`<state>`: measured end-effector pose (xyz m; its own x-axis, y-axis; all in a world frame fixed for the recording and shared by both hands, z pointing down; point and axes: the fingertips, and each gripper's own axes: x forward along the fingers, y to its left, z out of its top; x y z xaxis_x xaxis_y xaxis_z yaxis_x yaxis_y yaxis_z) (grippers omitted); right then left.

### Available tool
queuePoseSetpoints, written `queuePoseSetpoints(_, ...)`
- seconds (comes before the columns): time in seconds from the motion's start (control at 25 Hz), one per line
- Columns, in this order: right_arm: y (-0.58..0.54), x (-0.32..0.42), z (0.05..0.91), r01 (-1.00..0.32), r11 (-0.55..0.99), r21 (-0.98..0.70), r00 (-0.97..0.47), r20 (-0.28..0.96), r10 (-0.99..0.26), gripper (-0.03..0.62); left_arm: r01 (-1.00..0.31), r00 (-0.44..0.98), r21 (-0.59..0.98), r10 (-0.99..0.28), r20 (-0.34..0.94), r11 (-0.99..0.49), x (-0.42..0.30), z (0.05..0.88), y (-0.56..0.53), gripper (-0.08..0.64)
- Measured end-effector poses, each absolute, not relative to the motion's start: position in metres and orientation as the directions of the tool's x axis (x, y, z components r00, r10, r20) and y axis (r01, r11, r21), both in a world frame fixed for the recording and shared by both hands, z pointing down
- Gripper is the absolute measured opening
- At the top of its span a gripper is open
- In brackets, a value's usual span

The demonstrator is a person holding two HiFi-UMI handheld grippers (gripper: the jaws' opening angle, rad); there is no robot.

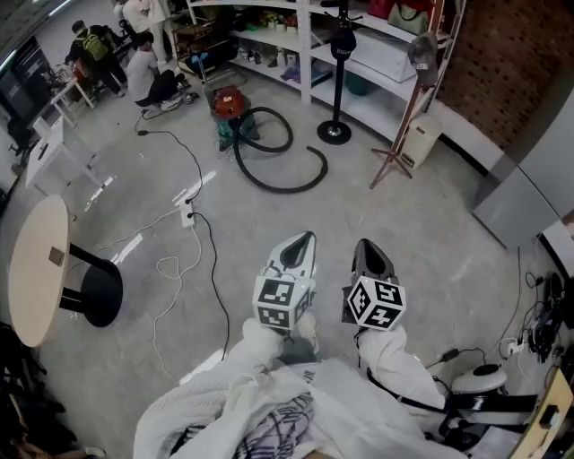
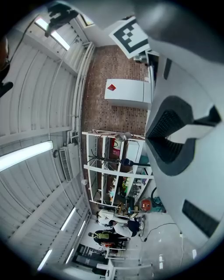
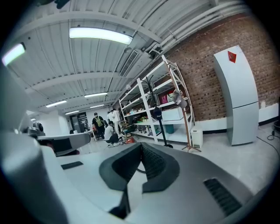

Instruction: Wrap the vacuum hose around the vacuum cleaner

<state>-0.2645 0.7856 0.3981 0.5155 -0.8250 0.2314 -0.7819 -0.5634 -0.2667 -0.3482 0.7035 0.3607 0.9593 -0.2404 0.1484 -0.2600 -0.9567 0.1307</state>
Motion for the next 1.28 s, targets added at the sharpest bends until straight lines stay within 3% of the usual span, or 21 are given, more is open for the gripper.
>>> queuePoseSetpoints(0.52, 0.653, -0.135, 0.381, -0.768, -0.582, -0.266, 0.535, 0.233, -0.812, 0.014, -0.264, 0.959, 0.14, -0.245, 0.143, -0.954, -0.231, 0.352, 0.566, 0.0)
queuePoseSetpoints(0.88, 0.62, -0.072, 0.38, -0.767, -0.588, -0.258, 0.539, 0.239, -0.808, 0.014, -0.278, 0.952, 0.161, -0.25, 0.174, -0.947, -0.179, 0.366, 0.534, 0.0)
queuePoseSetpoints(1.28, 0.588, 0.065, 0.381, -0.807, -0.523, -0.275, 0.469, 0.24, -0.85, 0.014, -0.343, 0.927, 0.141, -0.311, 0.21, -0.929, -0.047, 0.362, 0.516, 0.0)
